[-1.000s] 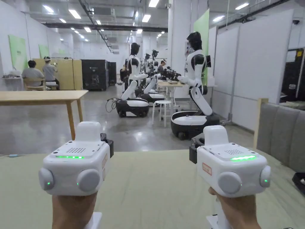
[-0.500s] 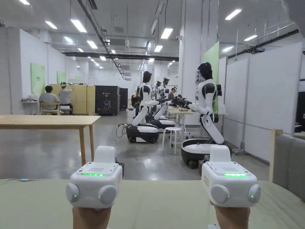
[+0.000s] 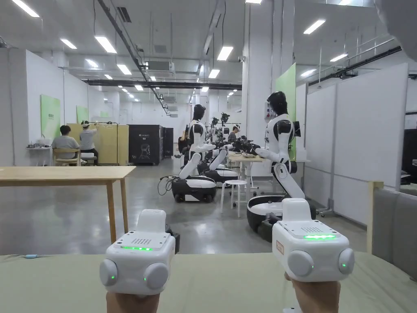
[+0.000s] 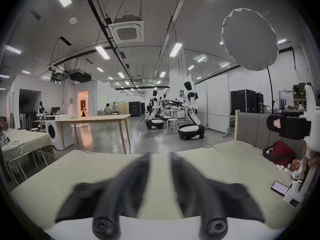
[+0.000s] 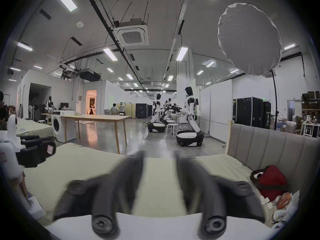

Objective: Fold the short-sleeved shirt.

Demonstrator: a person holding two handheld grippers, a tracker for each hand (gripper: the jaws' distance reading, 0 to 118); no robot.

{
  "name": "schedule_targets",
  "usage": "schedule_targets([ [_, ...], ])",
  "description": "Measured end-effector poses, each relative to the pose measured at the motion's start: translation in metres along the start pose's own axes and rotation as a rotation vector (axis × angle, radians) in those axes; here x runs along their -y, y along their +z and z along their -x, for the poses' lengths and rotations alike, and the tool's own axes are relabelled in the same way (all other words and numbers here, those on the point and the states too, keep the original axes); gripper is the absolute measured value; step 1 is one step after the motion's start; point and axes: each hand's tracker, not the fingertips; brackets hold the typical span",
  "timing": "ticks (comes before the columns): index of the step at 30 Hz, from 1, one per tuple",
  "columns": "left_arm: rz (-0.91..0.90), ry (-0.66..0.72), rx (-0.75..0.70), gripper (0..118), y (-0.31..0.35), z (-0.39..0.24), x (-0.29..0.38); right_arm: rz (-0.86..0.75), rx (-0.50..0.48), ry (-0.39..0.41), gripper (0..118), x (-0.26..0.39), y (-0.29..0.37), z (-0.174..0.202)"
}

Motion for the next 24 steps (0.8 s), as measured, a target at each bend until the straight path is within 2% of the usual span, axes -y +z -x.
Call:
schedule_targets([
  [1,0.01,0.001,-0.003,118,-0.001,0.0,-0.001,0.007,-0.001,0.007,118,0.0,-0.001,0.002],
  [2,0.046,0.011,-0.001,118,-0.009,0.003,0.0,0.016,0.004,0.015,118,0.0,-0.002,0.004],
  [3,0.09,0.077,-0.035,118,-0.006,0.009,0.001,0.015,0.011,0.02,118,0.001,-0.003,0.005],
  [4,0.022,0.037,0.007,118,-0.007,0.011,0.006,-0.027,0.037,0.032,118,-0.002,0.005,0.01],
  [6,0.023,0.012,-0.031,118,-0.011,0.009,0.005,-0.028,0.047,0.036,118,-0.008,0.006,0.016],
  [10,0.028,0.0,-0.033,118,-0.005,0.008,0.003,0.051,0.105,0.04,118,-0.017,-0.001,0.022],
  [14,0.009,0.017,-0.026,118,-0.002,0.012,-0.001,0.019,0.025,-0.05,118,-0.025,0.005,0.016],
  [19,0.021,0.019,-0.034,118,-0.005,0.017,-0.005,-0.004,0.021,-0.018,118,-0.038,0.017,0.014],
  [21,0.024,0.044,-0.034,118,-0.004,0.021,-0.007,-0.003,-0.002,-0.033,118,-0.038,0.018,0.009],
  [24,0.015,0.055,-0.034,118,-0.011,0.028,-0.006,0.059,0.024,-0.038,118,-0.043,0.017,0.006],
])
